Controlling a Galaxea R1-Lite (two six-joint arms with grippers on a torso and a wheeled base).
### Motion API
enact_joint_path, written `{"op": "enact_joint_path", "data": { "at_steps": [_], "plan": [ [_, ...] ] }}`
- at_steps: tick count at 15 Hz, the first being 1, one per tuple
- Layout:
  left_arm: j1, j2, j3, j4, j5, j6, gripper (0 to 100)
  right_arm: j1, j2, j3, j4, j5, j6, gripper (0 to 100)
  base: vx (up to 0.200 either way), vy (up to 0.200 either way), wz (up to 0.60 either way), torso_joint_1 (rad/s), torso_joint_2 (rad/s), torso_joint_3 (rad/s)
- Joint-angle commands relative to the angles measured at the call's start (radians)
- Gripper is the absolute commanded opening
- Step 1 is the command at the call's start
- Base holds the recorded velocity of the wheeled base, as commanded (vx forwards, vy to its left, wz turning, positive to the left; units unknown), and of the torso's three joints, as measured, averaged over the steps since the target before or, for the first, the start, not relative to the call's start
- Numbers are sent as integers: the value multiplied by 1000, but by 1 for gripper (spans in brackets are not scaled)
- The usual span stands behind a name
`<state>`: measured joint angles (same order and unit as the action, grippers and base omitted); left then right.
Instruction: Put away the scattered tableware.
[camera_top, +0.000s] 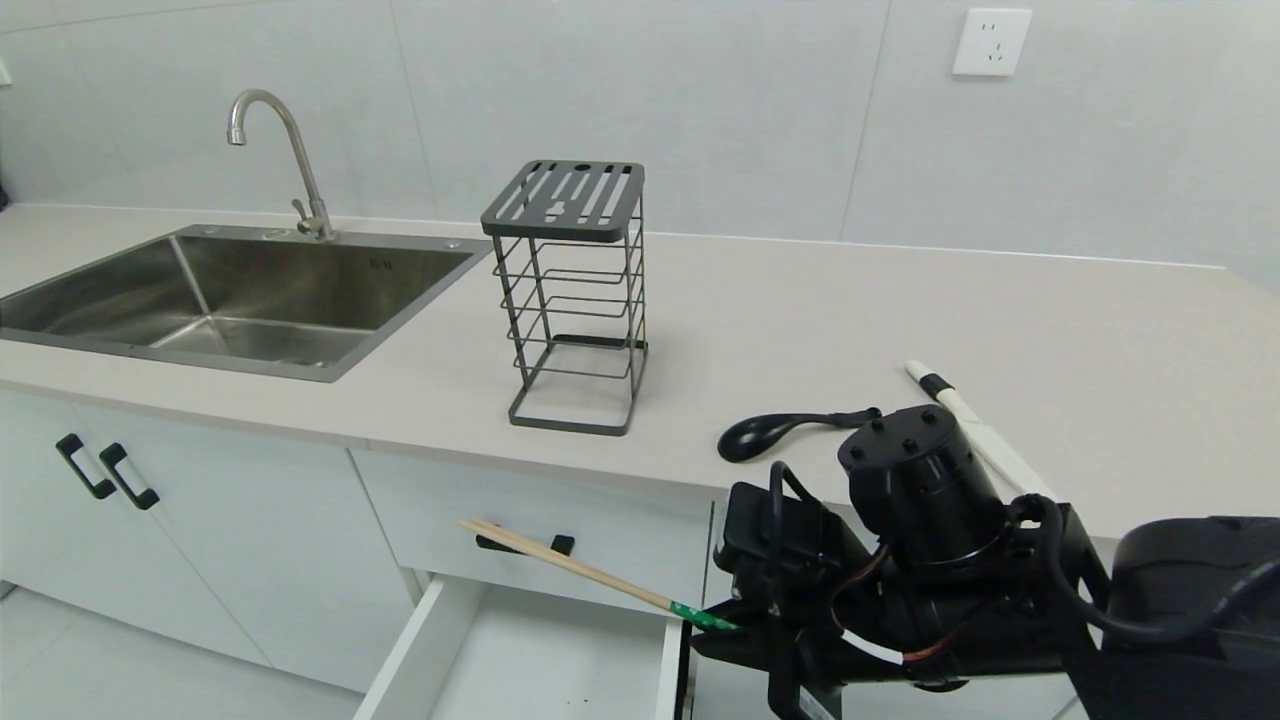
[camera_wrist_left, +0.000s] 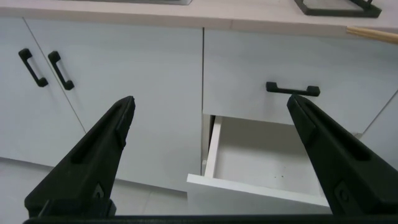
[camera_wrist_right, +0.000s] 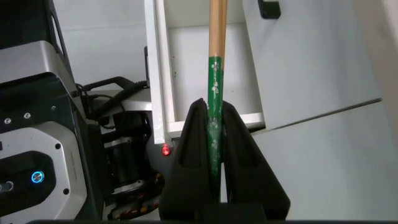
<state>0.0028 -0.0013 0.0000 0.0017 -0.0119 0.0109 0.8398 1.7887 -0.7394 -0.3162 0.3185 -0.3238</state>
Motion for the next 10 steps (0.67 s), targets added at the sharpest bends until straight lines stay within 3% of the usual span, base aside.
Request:
{"op": "enact_joint_path", "data": {
  "at_steps": [1,10],
  "plan": [
    [0,1,0,0,0,0,100,1,9,-6,0,1,0,0,0,0,0,-212,422,198],
    [0,1,0,0,1,1,100,1,28,-25,0,-1,-3,0,0,0,0,-44,85,40]
  ]
}}
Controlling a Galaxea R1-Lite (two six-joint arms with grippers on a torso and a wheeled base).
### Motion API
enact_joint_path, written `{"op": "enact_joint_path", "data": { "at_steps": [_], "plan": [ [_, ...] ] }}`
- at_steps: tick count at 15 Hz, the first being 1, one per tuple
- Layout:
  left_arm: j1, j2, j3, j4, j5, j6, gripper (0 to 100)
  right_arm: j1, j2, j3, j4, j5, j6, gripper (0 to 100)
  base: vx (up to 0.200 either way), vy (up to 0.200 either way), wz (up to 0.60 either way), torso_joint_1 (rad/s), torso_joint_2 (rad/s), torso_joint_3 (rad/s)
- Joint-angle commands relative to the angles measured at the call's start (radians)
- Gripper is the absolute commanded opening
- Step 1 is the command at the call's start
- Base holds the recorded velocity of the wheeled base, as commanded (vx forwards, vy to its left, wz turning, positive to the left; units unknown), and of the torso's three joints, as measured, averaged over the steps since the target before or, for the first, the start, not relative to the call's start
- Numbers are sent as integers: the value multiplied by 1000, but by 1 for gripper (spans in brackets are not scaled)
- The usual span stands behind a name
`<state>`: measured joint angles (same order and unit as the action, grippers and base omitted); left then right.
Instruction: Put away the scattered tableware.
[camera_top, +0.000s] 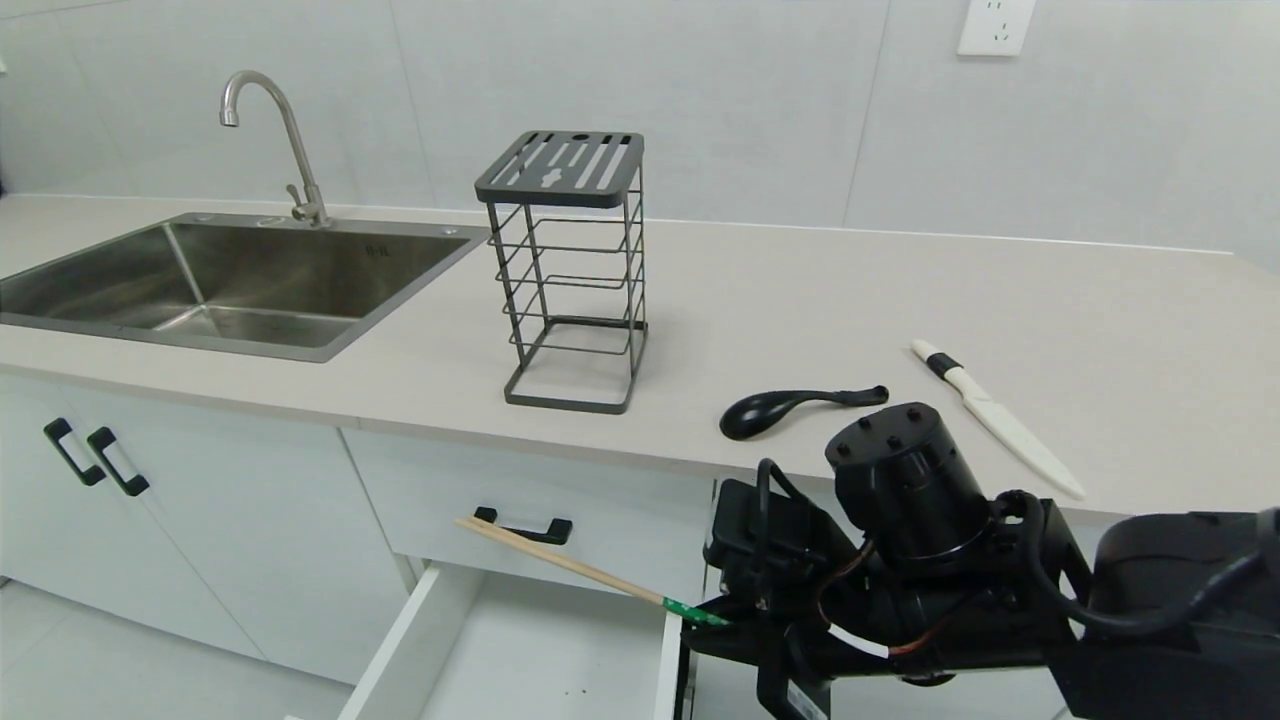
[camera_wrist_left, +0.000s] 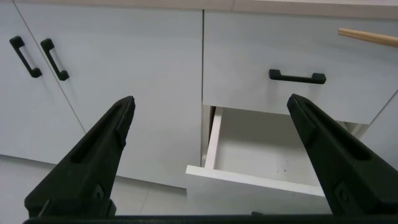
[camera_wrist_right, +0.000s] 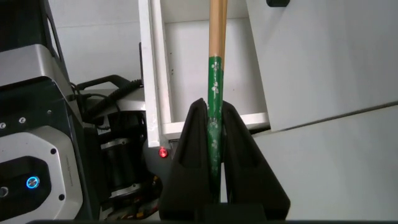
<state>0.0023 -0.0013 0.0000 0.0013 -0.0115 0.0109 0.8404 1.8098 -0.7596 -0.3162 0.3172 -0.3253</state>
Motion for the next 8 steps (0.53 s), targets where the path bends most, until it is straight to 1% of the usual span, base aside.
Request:
{"op": "enact_joint_path", "data": {
  "at_steps": [1,2,4,5,8],
  "plan": [
    [1,1,0,0,-1,0,100,0,8,-7,0,0,-1,0,0,0,0,-183,344,159],
    [1,1,0,0,1,1,100,3,11,-7,0,-9,-1,0,0,0,0,-178,325,144],
    [-1,1,0,0,-1,0,100,46,26,-24,0,-89,0,0,0,0,0,-78,154,63],
    [1,1,0,0,-1,1,100,95,59,-83,5,-150,2,0,0,0,0,-66,115,51],
    [1,1,0,0,-1,0,100,154,121,-159,8,-156,2,0,0,0,0,-105,194,82]
  ]
}}
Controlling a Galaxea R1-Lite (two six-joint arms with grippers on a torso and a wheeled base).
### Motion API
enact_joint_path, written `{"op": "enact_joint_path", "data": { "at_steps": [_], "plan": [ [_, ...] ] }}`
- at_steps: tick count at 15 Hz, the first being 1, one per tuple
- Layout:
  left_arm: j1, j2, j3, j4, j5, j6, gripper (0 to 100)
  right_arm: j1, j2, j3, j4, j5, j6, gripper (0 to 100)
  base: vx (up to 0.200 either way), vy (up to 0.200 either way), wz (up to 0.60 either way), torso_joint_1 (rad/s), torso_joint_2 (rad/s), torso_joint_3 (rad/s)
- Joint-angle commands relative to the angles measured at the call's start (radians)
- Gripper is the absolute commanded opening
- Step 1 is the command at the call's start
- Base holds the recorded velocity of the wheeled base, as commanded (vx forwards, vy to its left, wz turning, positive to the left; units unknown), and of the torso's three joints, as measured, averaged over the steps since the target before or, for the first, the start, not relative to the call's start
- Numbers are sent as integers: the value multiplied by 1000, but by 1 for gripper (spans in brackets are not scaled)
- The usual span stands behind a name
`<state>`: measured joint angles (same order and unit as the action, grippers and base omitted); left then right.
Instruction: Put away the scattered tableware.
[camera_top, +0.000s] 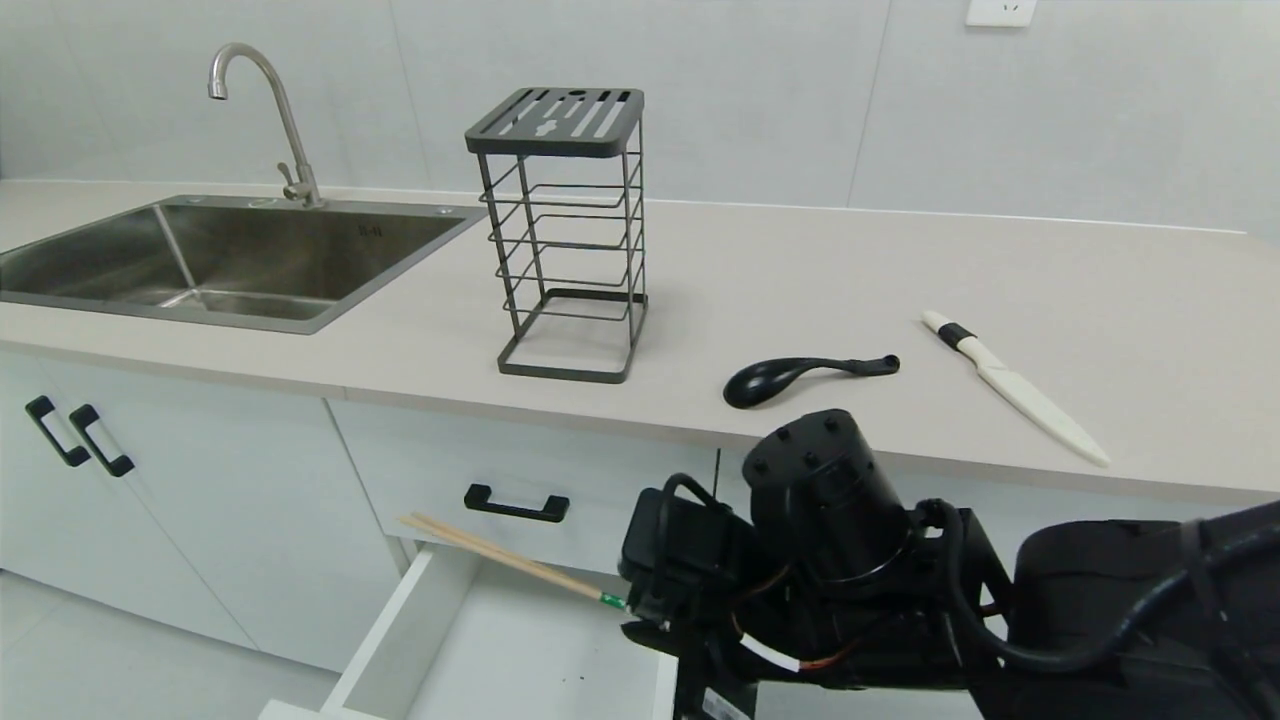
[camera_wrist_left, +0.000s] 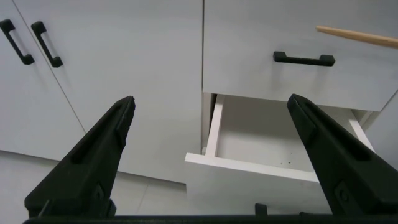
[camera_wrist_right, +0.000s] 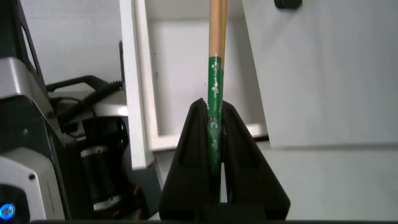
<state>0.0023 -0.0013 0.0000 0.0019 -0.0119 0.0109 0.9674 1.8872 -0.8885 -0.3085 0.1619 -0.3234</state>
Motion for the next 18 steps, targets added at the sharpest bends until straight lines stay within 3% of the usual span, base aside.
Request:
{"op": "enact_joint_path", "data": {
  "at_steps": [1,7,10,13,18],
  "plan": [
    [1,1,0,0,0,0,100,40,69,-41,0,-7,1,0,0,0,0,0,0,0],
    [1,1,0,0,0,0,100,53,119,-13,3,1,7,0,0,0,0,-3,8,5],
    [1,1,0,0,0,0,100,53,142,-20,2,2,17,0,0,0,-600,-56,80,35],
    [1,1,0,0,0,0,100,53,179,-29,0,-4,18,0,0,0,0,-142,260,90],
    [1,1,0,0,1,0,100,53,228,-145,3,-1,10,0,0,0,0,-10,22,6]
  ]
}}
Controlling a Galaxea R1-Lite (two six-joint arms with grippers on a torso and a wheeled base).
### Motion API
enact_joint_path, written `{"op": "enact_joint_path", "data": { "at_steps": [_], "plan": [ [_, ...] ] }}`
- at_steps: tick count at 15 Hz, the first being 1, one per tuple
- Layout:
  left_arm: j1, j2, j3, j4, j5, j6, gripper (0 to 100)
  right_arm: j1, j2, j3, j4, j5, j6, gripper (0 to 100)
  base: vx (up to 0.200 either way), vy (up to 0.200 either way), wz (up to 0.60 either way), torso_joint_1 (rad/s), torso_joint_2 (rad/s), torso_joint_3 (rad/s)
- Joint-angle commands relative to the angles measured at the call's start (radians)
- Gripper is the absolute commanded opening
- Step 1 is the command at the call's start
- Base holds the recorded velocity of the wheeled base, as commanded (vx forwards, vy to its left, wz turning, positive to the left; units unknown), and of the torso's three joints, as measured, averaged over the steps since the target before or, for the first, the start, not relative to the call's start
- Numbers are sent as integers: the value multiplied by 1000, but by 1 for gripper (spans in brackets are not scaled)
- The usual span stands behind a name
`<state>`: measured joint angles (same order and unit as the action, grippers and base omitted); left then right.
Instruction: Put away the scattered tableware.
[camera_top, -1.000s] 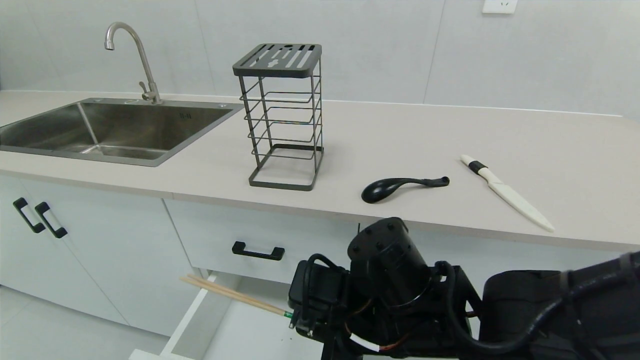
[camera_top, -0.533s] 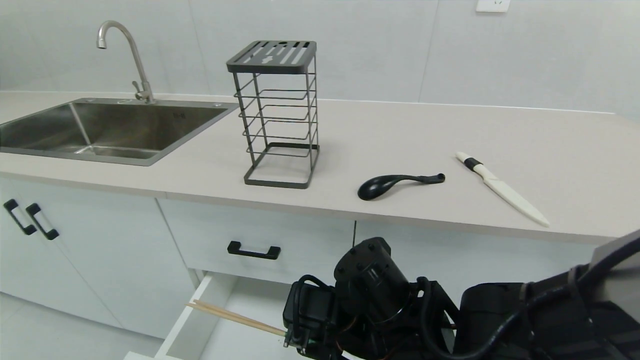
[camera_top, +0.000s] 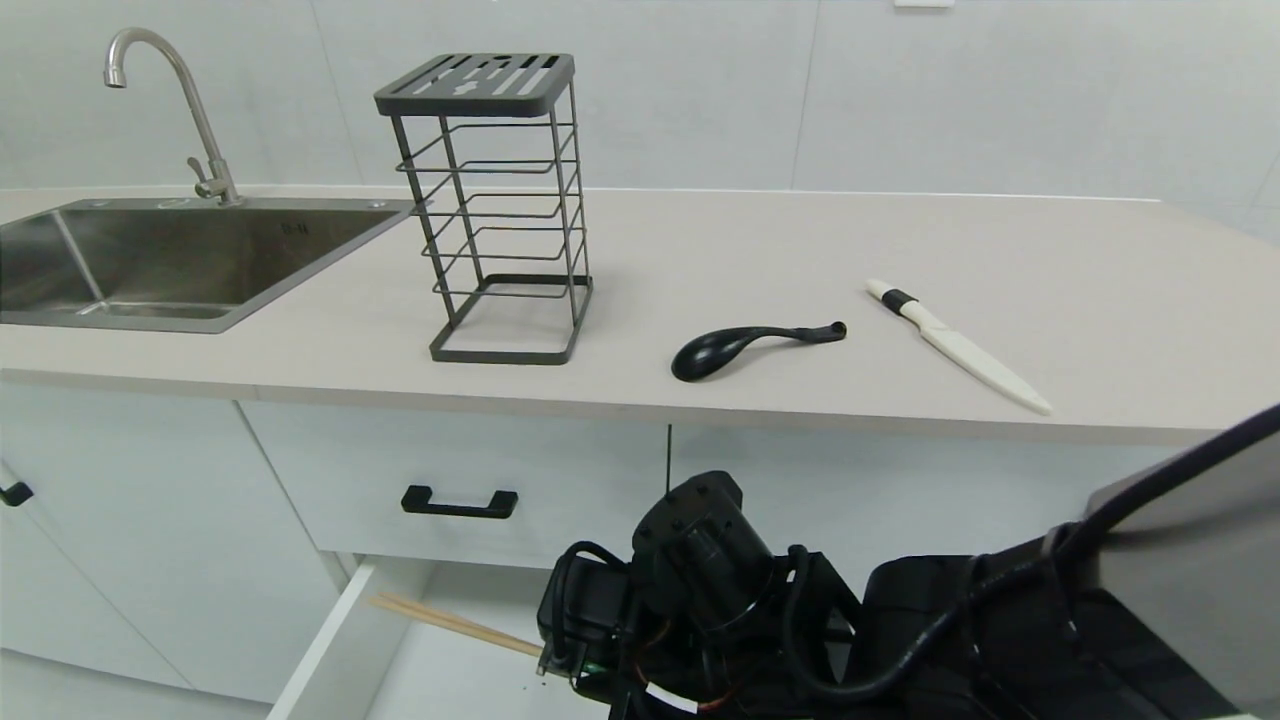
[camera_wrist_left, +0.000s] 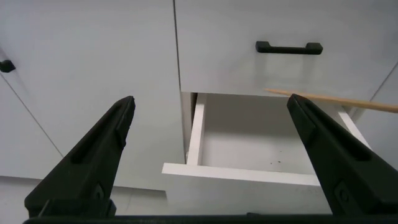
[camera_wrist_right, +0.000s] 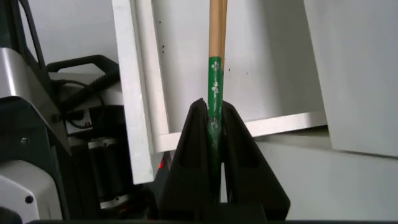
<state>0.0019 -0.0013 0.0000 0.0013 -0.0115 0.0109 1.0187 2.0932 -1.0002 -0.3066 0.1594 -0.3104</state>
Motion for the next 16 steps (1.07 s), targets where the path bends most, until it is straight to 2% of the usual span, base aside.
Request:
{"op": "enact_joint_path", "data": {
  "at_steps": [1,4,7,13,16],
  "plan": [
    [1,1,0,0,-1,0,100,1,27,-44,0,0,-10,0,0,0,0,0,0,0],
    [1,1,0,0,1,0,100,3,28,-63,-5,-4,-65,0,0,0,0,0,0,0],
    [1,1,0,0,-1,0,100,8,39,-67,-2,-1,-72,0,0,0,600,2,7,5],
    [1,1,0,0,1,0,100,8,65,-80,6,-7,-58,0,0,0,0,0,0,0],
    [1,1,0,0,-1,0,100,6,111,-98,6,-70,-38,0,0,0,0,0,0,0]
  ]
}}
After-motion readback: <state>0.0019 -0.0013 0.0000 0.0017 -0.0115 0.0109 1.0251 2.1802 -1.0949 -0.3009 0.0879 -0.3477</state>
